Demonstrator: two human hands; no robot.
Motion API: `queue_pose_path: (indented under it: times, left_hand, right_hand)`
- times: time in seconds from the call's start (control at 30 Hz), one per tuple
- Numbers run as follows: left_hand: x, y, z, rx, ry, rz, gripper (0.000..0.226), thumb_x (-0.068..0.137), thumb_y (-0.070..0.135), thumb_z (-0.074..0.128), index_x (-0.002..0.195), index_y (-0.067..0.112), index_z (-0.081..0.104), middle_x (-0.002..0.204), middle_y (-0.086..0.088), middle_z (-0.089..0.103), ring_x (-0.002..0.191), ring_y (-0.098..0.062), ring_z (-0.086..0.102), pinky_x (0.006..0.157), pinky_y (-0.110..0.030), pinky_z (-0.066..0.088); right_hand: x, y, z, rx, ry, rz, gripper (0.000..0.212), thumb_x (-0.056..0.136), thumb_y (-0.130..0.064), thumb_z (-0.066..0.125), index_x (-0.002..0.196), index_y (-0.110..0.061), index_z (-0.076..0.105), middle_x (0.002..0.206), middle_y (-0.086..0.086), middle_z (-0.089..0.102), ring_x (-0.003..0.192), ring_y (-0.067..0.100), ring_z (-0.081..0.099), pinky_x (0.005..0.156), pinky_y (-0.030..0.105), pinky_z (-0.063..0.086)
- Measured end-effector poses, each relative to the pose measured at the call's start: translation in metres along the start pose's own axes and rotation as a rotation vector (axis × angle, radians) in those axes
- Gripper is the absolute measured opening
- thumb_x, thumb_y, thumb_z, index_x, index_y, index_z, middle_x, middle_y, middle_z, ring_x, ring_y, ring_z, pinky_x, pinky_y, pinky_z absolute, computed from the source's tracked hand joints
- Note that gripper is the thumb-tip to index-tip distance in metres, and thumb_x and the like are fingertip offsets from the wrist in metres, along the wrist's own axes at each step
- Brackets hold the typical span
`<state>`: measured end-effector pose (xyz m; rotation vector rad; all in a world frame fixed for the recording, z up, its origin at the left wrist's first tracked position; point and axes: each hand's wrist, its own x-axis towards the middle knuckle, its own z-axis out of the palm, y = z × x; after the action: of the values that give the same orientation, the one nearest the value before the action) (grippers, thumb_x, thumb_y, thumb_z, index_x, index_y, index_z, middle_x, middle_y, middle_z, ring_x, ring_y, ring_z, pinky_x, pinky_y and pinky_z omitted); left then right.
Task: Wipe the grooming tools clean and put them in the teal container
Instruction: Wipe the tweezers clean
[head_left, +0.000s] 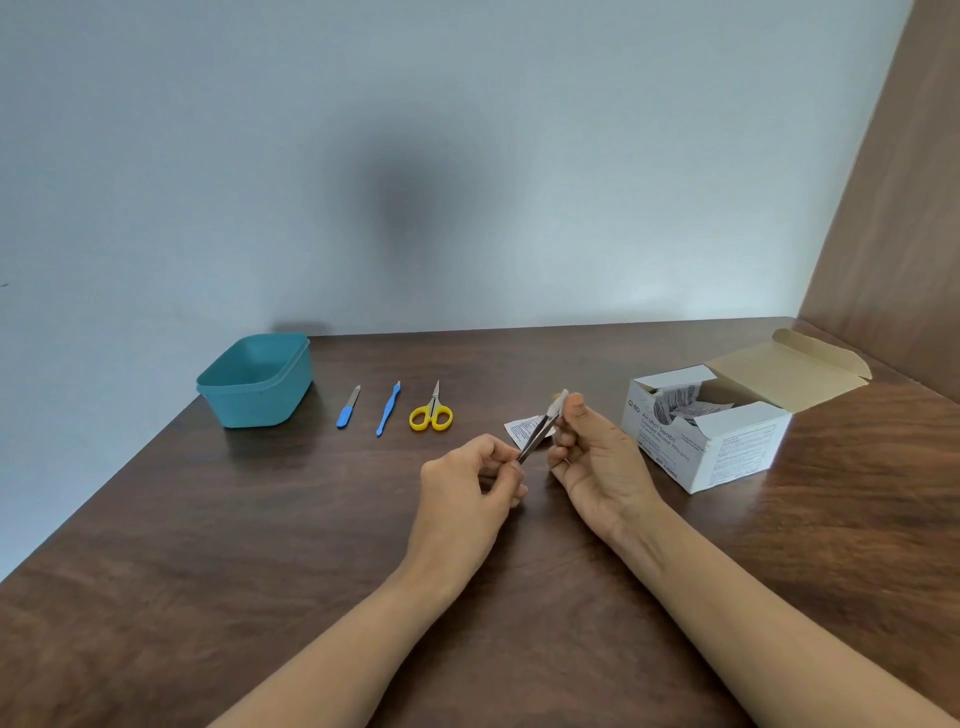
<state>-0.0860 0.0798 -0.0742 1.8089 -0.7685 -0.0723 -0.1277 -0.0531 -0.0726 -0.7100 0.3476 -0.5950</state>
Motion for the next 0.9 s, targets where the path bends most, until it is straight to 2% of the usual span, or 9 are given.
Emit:
queue_pose_path:
  times: [0.07, 0.17, 0.33, 0.53, 0.67, 0.8, 0.9]
  left_hand:
    - [0.0002, -0.0007, 0.0000, 0.003, 0.003, -0.003, 0.011, 0.090, 0.008, 0.060, 0.086, 0.015, 0.068, 0.071, 0.000, 0.072, 0.065, -0.007, 0.070, 0.070, -0.020, 0.058]
    - [-0.0001, -0.0004, 0.0000, -0.011, 0.007, -0.007, 0.011, 0.090, 0.007, 0.060, 0.086, 0.014, 0.067, 0.071, 0.000, 0.072, 0.065, -0.007, 0.070, 0.069, -0.020, 0.058]
    - [-0.0004, 0.0004, 0.0008, -0.017, -0.006, 0.001, 0.010, 0.090, 0.006, 0.059, 0.087, 0.012, 0.068, 0.073, -0.002, 0.072, 0.065, -0.006, 0.070, 0.068, -0.019, 0.058]
    - [-0.0001, 0.0004, 0.0003, -0.019, -0.001, 0.000, 0.010, 0.090, 0.006, 0.059, 0.087, 0.012, 0.068, 0.073, -0.002, 0.072, 0.066, -0.006, 0.070, 0.069, -0.021, 0.058]
    - [-0.0003, -0.0012, 0.0010, -0.021, 0.001, -0.005, 0.011, 0.089, 0.007, 0.060, 0.085, 0.013, 0.067, 0.072, -0.003, 0.072, 0.066, -0.008, 0.070, 0.070, -0.024, 0.059]
    - [-0.0001, -0.0017, 0.0014, -0.018, -0.005, -0.004, 0.011, 0.090, 0.007, 0.060, 0.085, 0.014, 0.067, 0.072, -0.003, 0.072, 0.066, -0.007, 0.070, 0.069, -0.021, 0.058]
    - [-0.0004, -0.0012, 0.0014, -0.023, -0.001, -0.007, 0.010, 0.090, 0.007, 0.060, 0.086, 0.012, 0.067, 0.073, -0.004, 0.072, 0.066, -0.007, 0.070, 0.068, -0.019, 0.058]
  right_hand:
    - [-0.0005, 0.0004, 0.0004, -0.010, -0.004, 0.000, 0.004, 0.083, -0.013, 0.065, 0.082, -0.009, 0.065, 0.064, -0.004, 0.057, 0.052, 0.002, 0.040, 0.046, 0.013, 0.035]
    - [-0.0019, 0.0015, 0.0015, -0.055, -0.017, -0.005, 0.014, 0.070, -0.011, 0.071, 0.083, -0.009, 0.067, 0.066, -0.005, 0.062, 0.051, 0.002, 0.042, 0.048, 0.013, 0.034]
    - [-0.0015, 0.0023, 0.0011, -0.061, -0.015, -0.029, 0.013, 0.066, -0.016, 0.072, 0.076, -0.011, 0.064, 0.063, -0.006, 0.061, 0.051, 0.002, 0.041, 0.048, 0.013, 0.034]
    - [-0.0004, 0.0012, 0.0005, -0.034, 0.000, -0.023, 0.011, 0.088, -0.017, 0.061, 0.083, -0.009, 0.066, 0.061, -0.005, 0.056, 0.052, 0.002, 0.040, 0.047, 0.013, 0.033]
    - [0.0003, 0.0009, 0.0004, -0.023, -0.014, -0.022, 0.004, 0.082, -0.013, 0.065, 0.082, -0.009, 0.066, 0.064, -0.006, 0.056, 0.051, 0.002, 0.039, 0.046, 0.012, 0.032]
    - [-0.0012, 0.0022, 0.0013, -0.041, -0.026, -0.037, 0.017, 0.064, -0.015, 0.072, 0.080, -0.012, 0.065, 0.067, -0.007, 0.061, 0.050, 0.002, 0.040, 0.046, 0.013, 0.032]
    - [-0.0003, 0.0029, 0.0001, -0.038, -0.009, -0.032, 0.015, 0.067, -0.017, 0.072, 0.079, -0.011, 0.064, 0.064, -0.007, 0.060, 0.051, 0.002, 0.039, 0.046, 0.012, 0.032]
